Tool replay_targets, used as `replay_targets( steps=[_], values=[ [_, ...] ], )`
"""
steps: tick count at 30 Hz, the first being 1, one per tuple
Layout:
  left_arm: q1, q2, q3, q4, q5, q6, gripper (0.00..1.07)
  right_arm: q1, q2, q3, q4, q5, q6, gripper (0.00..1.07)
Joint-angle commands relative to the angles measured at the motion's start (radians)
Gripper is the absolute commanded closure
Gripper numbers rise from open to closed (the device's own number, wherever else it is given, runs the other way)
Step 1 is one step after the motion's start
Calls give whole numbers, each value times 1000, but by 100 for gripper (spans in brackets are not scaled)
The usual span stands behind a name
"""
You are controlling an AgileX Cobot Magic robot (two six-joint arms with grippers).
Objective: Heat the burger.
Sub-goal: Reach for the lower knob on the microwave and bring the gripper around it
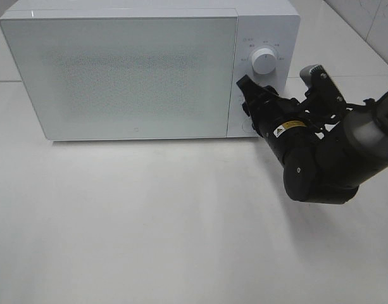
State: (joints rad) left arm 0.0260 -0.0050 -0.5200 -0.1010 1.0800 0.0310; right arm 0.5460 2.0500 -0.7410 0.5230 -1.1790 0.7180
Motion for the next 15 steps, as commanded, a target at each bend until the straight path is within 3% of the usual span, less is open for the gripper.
replay_targets(
  steps=[1,8,15],
  values=[
    [3,-16,4,-8,-12,0,8,8,-11,-36,-173,-100,190,107],
    [3,-16,4,-8,-12,0,8,8,-11,-36,-205,-175,598,107],
    [3,-16,4,-8,-12,0,8,8,-11,-36,-190,-194,832,107]
  ],
)
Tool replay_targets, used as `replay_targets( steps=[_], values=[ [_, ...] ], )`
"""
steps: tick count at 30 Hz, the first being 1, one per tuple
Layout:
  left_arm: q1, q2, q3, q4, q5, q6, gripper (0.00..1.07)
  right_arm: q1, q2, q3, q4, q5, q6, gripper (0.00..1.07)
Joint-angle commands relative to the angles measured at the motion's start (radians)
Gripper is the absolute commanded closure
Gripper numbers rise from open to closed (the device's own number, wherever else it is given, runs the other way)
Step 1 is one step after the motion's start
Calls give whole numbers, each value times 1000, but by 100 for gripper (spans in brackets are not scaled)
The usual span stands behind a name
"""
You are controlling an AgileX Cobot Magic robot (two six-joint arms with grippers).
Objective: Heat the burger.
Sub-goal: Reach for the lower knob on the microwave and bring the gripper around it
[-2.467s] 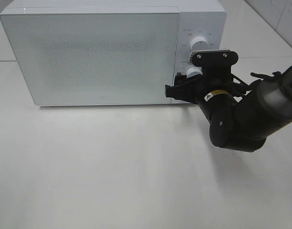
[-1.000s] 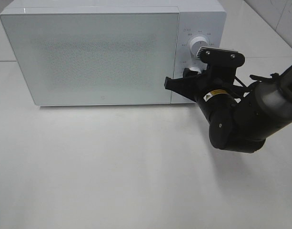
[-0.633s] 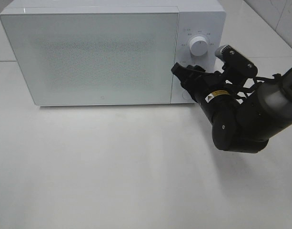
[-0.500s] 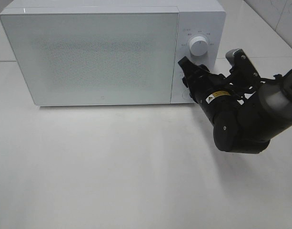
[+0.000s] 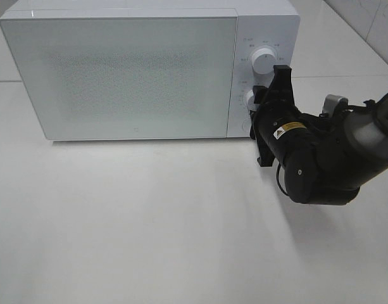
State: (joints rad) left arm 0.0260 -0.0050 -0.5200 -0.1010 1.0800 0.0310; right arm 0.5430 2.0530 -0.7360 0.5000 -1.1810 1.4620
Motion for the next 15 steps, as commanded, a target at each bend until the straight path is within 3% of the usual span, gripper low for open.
replay_targets(
  steps=[1,15],
  values=[
    [3,-16,4,-8,-12,0,8,11,-14,-41,-159,-192,90,107],
    [3,-16,4,-8,-12,0,8,11,-14,-41,-156,-218,68,105]
  ],
)
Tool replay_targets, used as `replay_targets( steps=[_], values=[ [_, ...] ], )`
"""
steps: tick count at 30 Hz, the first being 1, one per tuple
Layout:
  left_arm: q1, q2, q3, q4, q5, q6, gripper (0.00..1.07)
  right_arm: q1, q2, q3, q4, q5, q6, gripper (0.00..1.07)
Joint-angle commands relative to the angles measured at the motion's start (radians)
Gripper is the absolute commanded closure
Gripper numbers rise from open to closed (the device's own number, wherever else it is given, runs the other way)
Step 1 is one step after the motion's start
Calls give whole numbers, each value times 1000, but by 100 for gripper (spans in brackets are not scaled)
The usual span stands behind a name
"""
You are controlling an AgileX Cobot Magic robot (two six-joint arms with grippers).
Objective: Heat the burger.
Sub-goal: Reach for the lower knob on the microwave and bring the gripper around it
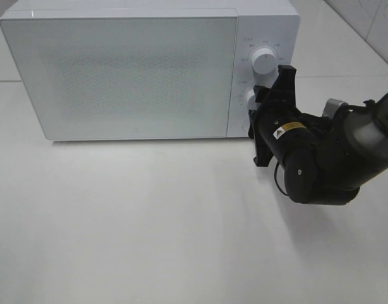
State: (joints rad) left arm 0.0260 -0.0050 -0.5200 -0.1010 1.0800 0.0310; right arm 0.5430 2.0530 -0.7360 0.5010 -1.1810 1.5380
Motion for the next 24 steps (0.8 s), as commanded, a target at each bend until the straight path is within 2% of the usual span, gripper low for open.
replay_targets(
  steps=[1,10,13,15,18,20,21,22,24],
  values=[
    [3,-16,4,-8,-12,0,8,11,-14,-41,-157,-218,-13,105],
    [3,-16,4,-8,-12,0,8,11,-14,-41,-135,-218,-39,99],
    [3,-16,4,-8,-12,0,8,11,-14,-41,-103,-218,-74,93],
    [3,-16,4,-8,-12,0,8,11,-14,-41,-81,-218,-88,86],
    [3,-16,4,-8,-12,0,8,11,-14,-41,-62,-218,-96,83],
    [3,-16,4,-8,-12,0,8,11,-14,-41,-25,-218,-120,70],
    [3,-16,4,-8,-12,0,8,11,-14,-41,-25,-218,-120,70],
    [3,-16,4,-8,-12,0,8,11,-14,-37,-7,-218,-121,64],
    [3,-16,4,-8,-12,0,8,11,-14,-35,2,-218,-125,61]
  ],
)
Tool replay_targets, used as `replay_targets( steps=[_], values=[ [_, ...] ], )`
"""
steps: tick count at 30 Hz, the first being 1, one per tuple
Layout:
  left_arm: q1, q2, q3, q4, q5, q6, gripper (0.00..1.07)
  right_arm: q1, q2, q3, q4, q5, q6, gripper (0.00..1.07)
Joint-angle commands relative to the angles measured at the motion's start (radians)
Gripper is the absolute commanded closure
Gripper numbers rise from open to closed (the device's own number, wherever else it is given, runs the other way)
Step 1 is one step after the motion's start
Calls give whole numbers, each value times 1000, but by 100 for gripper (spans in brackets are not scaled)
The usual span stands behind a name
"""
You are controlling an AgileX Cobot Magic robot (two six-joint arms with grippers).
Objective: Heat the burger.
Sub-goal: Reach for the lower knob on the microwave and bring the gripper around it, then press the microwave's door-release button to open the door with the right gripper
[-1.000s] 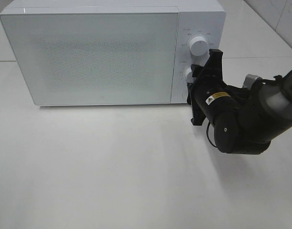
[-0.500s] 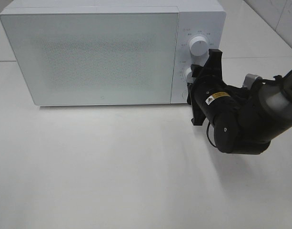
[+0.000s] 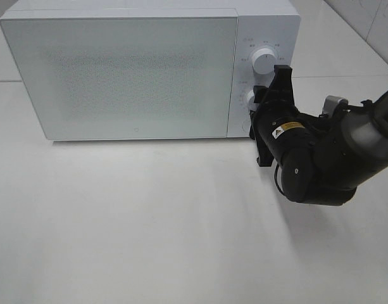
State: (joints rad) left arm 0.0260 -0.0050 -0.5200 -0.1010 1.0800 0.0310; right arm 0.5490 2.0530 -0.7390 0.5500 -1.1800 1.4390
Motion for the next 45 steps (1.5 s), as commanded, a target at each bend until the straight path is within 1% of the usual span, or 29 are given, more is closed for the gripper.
replay_targets(
  steps=[1,7,9,11,15,17,19,20,21,22,23,24,25,26,27,29,30,31,33,34,35,36,37,38,39,40,41,43,45],
  values=[
    [3,-16,4,-8,-12,0,8,5,-15,-21,-37,-219,-36,56],
    [3,-16,4,-8,-12,0,8,5,-26,12,-26,-218,-44,49],
    [3,-16,4,-8,-12,0,8,5,-50,57,-42,-204,-79,40],
    [3,-16,4,-8,-12,0,8,5,-55,68,-52,-199,-91,39],
    [3,-16,4,-8,-12,0,8,5,-105,131,-105,-104,-152,38],
    [3,-16,4,-8,-12,0,8,5,-154,178,-132,-31,-246,38],
    [3,-16,4,-8,-12,0,8,5,-176,190,-136,-9,-282,38],
    [3,-16,4,-8,-12,0,8,5,-225,213,-136,62,-359,38],
    [3,-16,4,-8,-12,0,8,5,-225,213,-136,62,-359,38],
    [3,-16,4,-8,-12,0,8,5,-278,223,-138,174,-463,38],
    [3,-16,4,-8,-12,0,8,5,-278,223,-138,174,-463,38],
    [3,-16,4,-8,-12,0,8,5,-301,223,-138,232,-511,38],
    [3,-16,4,-8,-12,0,8,3,-364,222,-137,364,-645,38],
    [3,-16,4,-8,-12,0,8,3,-364,222,-137,364,-645,38],
    [3,-16,4,-8,-12,0,8,1,-422,222,-130,476,-777,38],
    [3,-16,4,-8,-12,0,8,1,-444,222,-121,518,-832,38],
    [3,-16,4,-8,-12,0,8,1,-484,222,-95,592,-964,38],
    [3,-16,4,-8,-12,0,8,1,-484,222,-95,592,-964,38],
    [3,-16,4,-8,-12,0,8,-1,-531,215,-51,717,-1158,38],
    [3,-16,4,-8,-12,0,8,-1,-531,215,-51,717,-1158,38],
    [3,-16,4,-8,-12,0,8,-11,-545,206,-45,773,-1225,38],
    [3,-16,4,-8,-12,0,8,-30,-562,181,-46,893,-1335,38],
    [3,-16,4,-8,-12,0,8,-30,-562,181,-46,893,-1335,38],
    [3,-16,4,-8,-12,0,8,-41,-569,164,-48,942,-1373,38],
    [3,-16,4,-8,-12,0,8,-64,-591,132,-54,1055,-1458,38],
    [3,-16,4,-8,-12,0,8,-64,-591,132,-54,1055,-1458,38],
    [3,-16,4,-8,-12,0,8,-85,-613,110,-57,1141,-1512,38],
    [3,-16,4,-8,-12,0,8,-94,-626,102,-58,1170,-1533,38],
    [3,-16,4,-8,-12,0,8,-116,-657,73,-72,1266,-1575,38]
  ],
)
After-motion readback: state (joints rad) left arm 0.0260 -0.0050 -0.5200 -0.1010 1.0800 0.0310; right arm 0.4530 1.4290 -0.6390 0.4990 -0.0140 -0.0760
